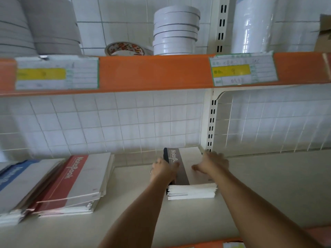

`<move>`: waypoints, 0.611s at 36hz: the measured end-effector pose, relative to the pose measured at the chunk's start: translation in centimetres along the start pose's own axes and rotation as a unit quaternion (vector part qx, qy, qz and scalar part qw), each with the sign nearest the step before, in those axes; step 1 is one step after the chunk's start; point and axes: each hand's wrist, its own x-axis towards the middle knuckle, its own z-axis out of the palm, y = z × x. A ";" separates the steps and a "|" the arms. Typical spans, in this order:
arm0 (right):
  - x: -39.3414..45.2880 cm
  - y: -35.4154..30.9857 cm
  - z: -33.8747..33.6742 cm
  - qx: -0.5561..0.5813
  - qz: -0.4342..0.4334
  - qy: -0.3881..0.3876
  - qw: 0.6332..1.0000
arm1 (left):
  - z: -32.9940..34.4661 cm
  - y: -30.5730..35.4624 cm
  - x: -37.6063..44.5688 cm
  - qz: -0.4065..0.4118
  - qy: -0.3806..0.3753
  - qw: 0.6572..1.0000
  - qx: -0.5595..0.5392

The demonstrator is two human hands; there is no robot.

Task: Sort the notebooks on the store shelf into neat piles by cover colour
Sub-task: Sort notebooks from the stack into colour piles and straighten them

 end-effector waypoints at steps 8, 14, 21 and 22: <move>-4.4 -7.2 1.1 0.010 -0.158 0.092 0.983 | -7.2 -4.2 -2.4 0.077 0.206 0.973 0.066; -7.9 -14.2 3.8 0.167 -0.173 -0.048 0.969 | -14.4 -10.5 -2.9 0.031 0.303 0.949 0.081; -10.5 -21.2 6.5 0.307 -0.112 -0.131 0.936 | -21.5 -18.2 -0.2 -0.030 0.213 0.972 0.099; -10.6 -22.0 6.8 0.317 -0.100 -0.135 0.934 | -22.0 -19.2 0.2 -0.031 0.195 0.975 0.103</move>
